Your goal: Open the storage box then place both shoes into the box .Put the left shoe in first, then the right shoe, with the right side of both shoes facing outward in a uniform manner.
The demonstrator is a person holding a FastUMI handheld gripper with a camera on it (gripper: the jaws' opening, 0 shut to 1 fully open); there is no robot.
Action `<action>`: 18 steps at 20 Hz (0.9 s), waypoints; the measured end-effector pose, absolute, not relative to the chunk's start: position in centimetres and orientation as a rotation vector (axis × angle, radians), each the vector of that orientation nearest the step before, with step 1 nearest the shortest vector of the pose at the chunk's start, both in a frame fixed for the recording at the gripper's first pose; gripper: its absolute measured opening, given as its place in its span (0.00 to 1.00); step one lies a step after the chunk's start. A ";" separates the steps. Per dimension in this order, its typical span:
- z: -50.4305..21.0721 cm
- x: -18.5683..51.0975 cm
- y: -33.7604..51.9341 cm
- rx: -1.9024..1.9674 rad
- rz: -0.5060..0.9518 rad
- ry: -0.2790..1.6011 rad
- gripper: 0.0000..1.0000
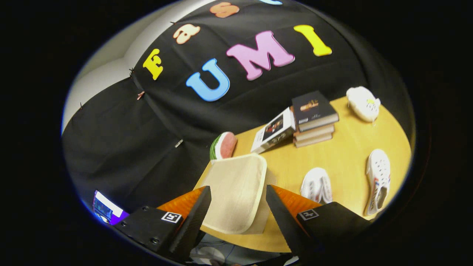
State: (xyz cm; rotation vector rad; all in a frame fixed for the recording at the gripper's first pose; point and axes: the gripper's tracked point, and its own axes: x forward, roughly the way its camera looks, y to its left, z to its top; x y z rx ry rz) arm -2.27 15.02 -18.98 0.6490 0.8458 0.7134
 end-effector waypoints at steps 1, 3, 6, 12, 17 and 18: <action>-20.7 -3.0 15.6 0.684 0.733 0.919 0.98; -23.9 -4.1 16.6 0.764 0.755 1.033 0.98; -26.3 -5.4 18.0 0.919 0.790 1.163 0.97; -26.2 -6.3 20.8 1.086 0.890 1.287 0.95; -26.4 -6.5 21.1 1.162 0.869 1.393 0.51; -26.3 -6.7 21.1 1.170 0.856 1.416 0.50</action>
